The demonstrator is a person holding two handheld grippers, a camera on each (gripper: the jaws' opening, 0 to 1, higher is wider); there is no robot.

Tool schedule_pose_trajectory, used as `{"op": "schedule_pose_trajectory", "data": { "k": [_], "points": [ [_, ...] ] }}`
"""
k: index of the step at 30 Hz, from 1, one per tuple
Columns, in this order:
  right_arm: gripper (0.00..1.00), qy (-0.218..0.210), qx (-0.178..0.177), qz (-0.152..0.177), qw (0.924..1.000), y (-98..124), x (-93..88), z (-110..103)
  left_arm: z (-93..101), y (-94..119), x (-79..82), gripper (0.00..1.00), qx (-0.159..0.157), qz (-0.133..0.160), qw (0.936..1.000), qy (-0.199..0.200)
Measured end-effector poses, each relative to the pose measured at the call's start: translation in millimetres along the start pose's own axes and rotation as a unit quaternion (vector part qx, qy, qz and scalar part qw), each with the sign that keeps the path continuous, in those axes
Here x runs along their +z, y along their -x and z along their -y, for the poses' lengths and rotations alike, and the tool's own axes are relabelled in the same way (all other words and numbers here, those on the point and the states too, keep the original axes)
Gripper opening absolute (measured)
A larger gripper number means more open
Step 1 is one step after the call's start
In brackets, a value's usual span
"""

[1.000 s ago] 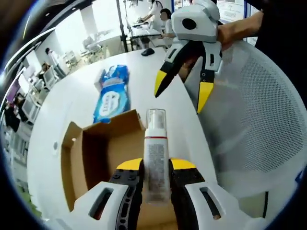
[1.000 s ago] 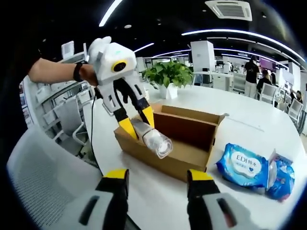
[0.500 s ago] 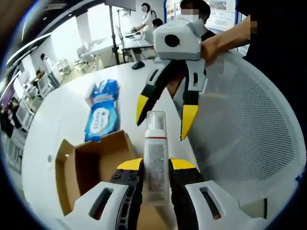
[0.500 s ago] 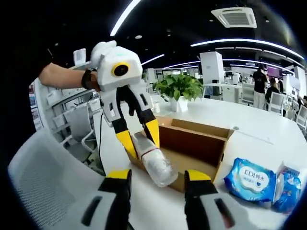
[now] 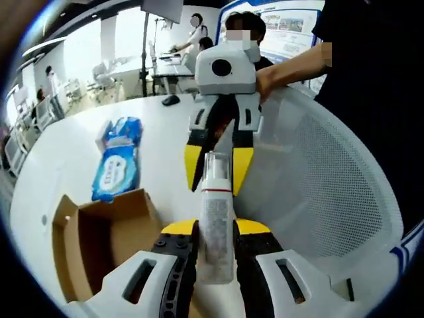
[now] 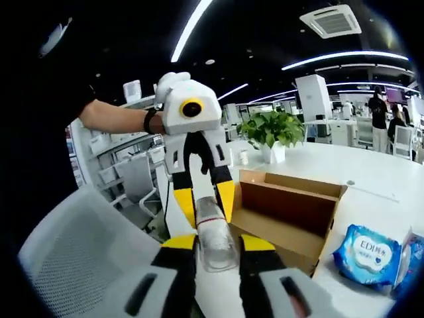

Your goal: Operate the shoe box by opening the lid, removing the specified soft item, and placing it in the target area until the item is outside and the box remains undamaged.

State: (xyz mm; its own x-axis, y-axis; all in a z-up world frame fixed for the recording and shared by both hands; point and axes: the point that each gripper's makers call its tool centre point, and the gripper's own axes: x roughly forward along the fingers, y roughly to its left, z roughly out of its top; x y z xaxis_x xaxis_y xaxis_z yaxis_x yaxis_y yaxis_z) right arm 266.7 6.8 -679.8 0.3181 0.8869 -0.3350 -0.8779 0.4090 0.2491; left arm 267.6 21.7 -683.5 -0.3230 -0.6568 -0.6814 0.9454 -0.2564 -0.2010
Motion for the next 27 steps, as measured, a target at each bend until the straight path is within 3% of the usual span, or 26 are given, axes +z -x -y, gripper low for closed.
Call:
{"op": "schedule_pose_trajectory", "data": {
  "k": [4, 13, 20, 27],
  "points": [
    [0.18, 0.004, 0.021, -0.012, 0.9997, -1, -1.4, -10, 10.1, -1, -1.2, 0.19, -0.036, 0.01, 0.9992, 0.016],
    [0.17, 0.002, 0.028, -0.025, 0.9993, -6, -8.3, -13, 13.1, -6, -7.9, 0.2, -0.05, 0.023, 0.9981, 0.03],
    [0.17, -0.113, 0.019, 0.006, 0.9934, -7, -5.9, -10, 10.3, -11, -10.7, 0.23, -0.044, 0.041, 0.9962, 0.063],
    [0.17, -0.134, 0.02, -0.002, 0.9907, -6, -8.5, -8, 10.8, -16, -9.9, 0.24, -0.041, 0.047, 0.9951, 0.076]
  ]
}}
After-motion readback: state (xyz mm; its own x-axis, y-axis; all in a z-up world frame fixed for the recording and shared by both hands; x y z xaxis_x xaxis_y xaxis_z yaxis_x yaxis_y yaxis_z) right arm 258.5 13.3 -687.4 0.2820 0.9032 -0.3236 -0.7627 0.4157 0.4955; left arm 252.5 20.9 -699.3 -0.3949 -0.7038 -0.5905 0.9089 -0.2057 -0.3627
